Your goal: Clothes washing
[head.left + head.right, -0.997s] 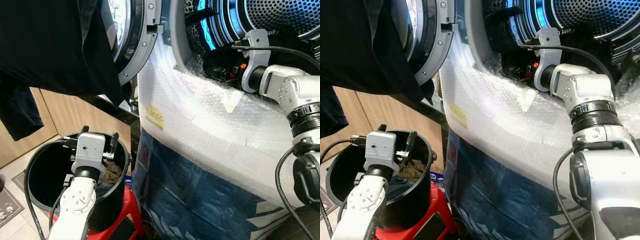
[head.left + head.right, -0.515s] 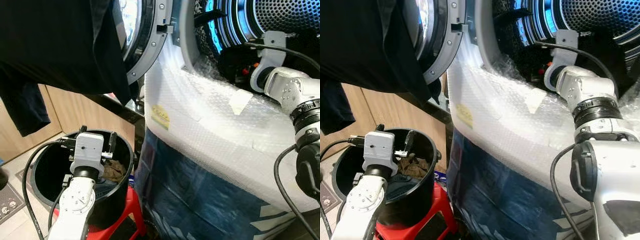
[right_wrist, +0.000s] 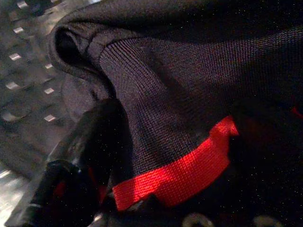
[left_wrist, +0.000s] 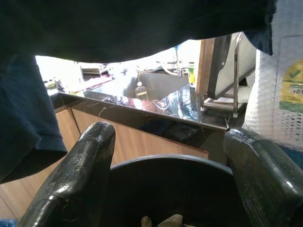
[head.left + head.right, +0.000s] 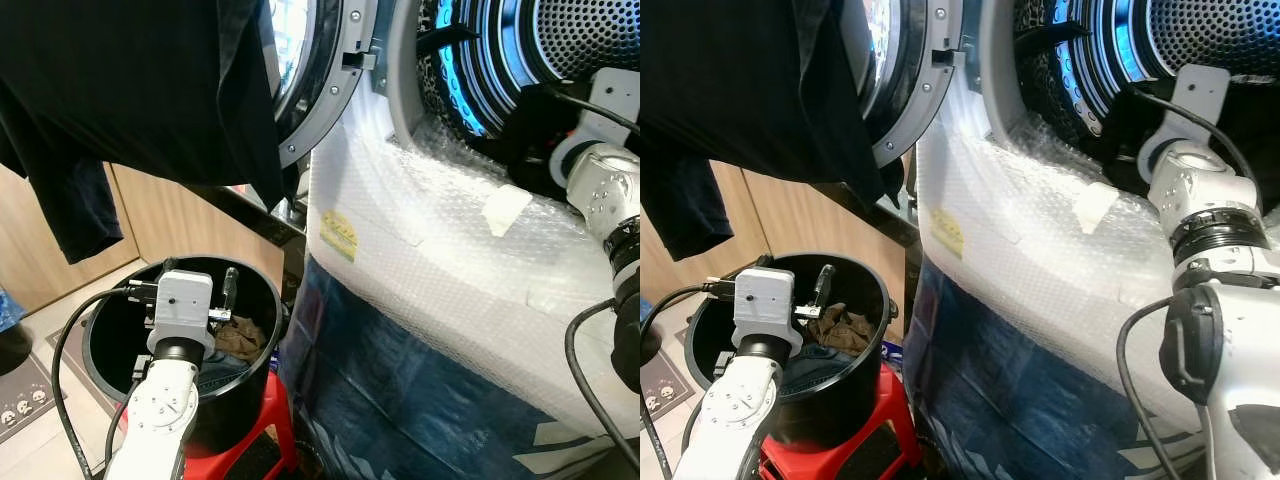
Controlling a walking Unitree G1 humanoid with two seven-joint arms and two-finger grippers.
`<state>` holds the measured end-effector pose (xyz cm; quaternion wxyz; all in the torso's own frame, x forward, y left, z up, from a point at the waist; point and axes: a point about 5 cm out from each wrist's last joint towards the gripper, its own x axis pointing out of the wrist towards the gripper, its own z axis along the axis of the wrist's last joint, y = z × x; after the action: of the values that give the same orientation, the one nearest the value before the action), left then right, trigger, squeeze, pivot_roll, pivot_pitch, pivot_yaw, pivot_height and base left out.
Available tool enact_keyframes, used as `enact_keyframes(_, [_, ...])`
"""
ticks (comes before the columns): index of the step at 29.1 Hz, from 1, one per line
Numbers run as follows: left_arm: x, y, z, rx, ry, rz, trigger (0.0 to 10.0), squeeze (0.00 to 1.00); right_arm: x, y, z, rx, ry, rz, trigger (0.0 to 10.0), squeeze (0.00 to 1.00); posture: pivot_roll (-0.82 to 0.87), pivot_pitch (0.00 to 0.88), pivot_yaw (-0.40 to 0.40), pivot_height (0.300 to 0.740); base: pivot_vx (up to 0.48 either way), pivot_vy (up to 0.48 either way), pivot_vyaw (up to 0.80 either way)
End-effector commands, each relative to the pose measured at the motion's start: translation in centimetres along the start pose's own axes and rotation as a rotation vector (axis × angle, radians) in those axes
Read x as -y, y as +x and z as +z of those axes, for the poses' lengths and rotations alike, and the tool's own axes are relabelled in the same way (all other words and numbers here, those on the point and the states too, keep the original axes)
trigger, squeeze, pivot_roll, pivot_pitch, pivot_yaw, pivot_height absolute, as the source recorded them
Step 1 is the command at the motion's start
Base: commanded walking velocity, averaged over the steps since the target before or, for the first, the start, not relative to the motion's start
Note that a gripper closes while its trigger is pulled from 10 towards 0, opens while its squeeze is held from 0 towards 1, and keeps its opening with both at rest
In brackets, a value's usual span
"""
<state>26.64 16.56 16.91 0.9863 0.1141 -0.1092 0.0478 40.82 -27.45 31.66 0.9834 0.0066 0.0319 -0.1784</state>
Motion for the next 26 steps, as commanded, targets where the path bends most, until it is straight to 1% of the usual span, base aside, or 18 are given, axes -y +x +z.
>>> enact_keyframes(1, [0.1, 0.0, 0.4, 0.020, 0.012, 0.006, 10.0, 0.00, 2.7, 0.0, -0.2, -0.004, 0.009, -0.115, 10.0, 0.00, 0.34, 0.000, -0.126, 0.740, 0.000, 0.000, 0.00])
enact_keyframes(3, [0.1, 0.0, 0.5, 0.022, 0.013, 0.008, 10.0, 0.00, 3.5, -0.1, 0.0, 0.013, 0.011, -0.170, 10.0, 0.00, 0.34, 0.000, -0.128, 0.740, 0.000, 0.000, 0.00])
enact_keyframes(5, [0.1, 0.0, 0.5, 0.026, 0.017, 0.006, 10.0, 0.00, 4.8, -0.3, 1.1, 0.097, -0.081, -0.281, 10.0, 0.00, 0.35, 0.000, -0.126, 0.740, 0.000, 0.000, 0.00])
enact_keyframes(9, [-0.1, 0.0, 0.6, 0.028, 0.020, 0.010, 10.0, 0.00, 5.1, -0.4, 1.2, 0.116, -0.037, -0.305, 10.0, 0.00, 0.35, 0.000, -0.120, 0.740, 0.000, 0.000, 0.00])
enact_keyframes(10, [-0.1, 0.0, 0.6, 0.028, 0.021, 0.009, 10.0, 0.00, 5.0, -0.3, 1.0, 0.113, -0.035, -0.295, 10.0, 0.00, 0.35, 0.000, -0.120, 0.740, 0.000, 0.000, 0.00])
enact_keyframes(11, [-0.1, 0.0, 0.6, 0.029, 0.023, 0.005, 10.0, 0.00, 4.5, -0.2, 0.5, 0.106, -0.063, -0.268, 10.0, 0.00, 0.35, 0.000, -0.118, 0.740, 0.000, 0.000, 0.00])
enact_keyframes(12, [-0.1, 0.0, 0.6, 0.029, 0.023, 0.005, 10.0, 0.00, 4.5, -0.2, 0.5, 0.106, -0.063, -0.268, 10.0, 0.00, 0.35, 0.000, -0.118, 0.740, 0.000, 0.000, 0.00])
enact_keyframes(14, [-0.1, 0.0, 0.6, 0.029, 0.023, 0.003, 10.0, 0.00, 3.8, -0.1, 0.1, 0.103, -0.087, -0.223, 10.0, 0.00, 0.35, 0.000, -0.117, 0.740, 0.000, 0.000, 0.00])
enact_keyframes(16, [-0.1, 0.0, 0.7, 0.029, 0.021, 0.004, 10.0, 0.00, 2.9, 0.1, -0.5, 0.087, -0.099, -0.162, 10.0, 0.00, 0.34, 0.000, -0.116, 0.740, 0.000, 0.000, 0.00])
enact_keyframes(17, [0.0, 0.1, 0.7, 0.029, 0.020, 0.003, 10.0, 0.00, 2.1, 0.1, -1.0, 0.069, -0.103, -0.103, 10.0, 0.00, 0.34, 0.000, -0.115, 0.740, 0.000, 0.000, 0.00])
enact_keyframes(18, [0.0, 0.1, 0.7, 0.029, 0.020, 0.003, 10.0, 0.00, 2.1, 0.1, -1.0, 0.069, -0.103, -0.103, 10.0, 0.00, 0.34, 0.000, -0.115, 0.740, 0.000, 0.000, 0.00])
enact_keyframes(19, [0.1, 0.1, 0.6, 0.027, 0.016, -0.006, 10.0, 0.00, 1.1, 0.2, -1.4, 0.061, -0.127, -0.036, 10.0, 0.00, 0.33, 0.000, -0.112, 0.740, 0.000, 0.000, 0.00])
enact_keyframes(21, [0.3, 0.1, 0.6, 0.022, 0.012, -0.018, 10.0, 0.00, 0.0, 0.2, -1.6, 0.062, -0.144, 0.048, 10.0, 0.00, 0.33, 0.000, -0.109, 0.740, 0.000, 0.000, 0.00])
enact_keyframes(22, [0.3, 0.1, 0.6, 0.022, 0.012, -0.019, 10.0, 0.00, -0.2, 0.2, -1.6, 0.071, -0.153, 0.067, 10.0, 0.00, 0.33, 0.000, -0.107, 0.740, 0.000, 0.000, 0.00])
enact_keyframes(24, [0.4, 0.1, 0.6, 0.023, 0.011, -0.023, 10.0, 0.00, -0.8, 0.2, -2.0, 0.056, -0.143, 0.115, 10.0, 0.00, 0.32, 0.000, -0.101, 0.740, 0.000, 0.000, 0.00])
enact_keyframes(26, [0.5, 0.2, 0.6, 0.026, 0.006, -0.033, 10.0, 0.00, -1.2, 0.2, -2.2, 0.049, -0.187, 0.160, 10.0, 0.00, 0.33, 0.000, -0.100, 0.740, 0.000, 0.000, 0.00])
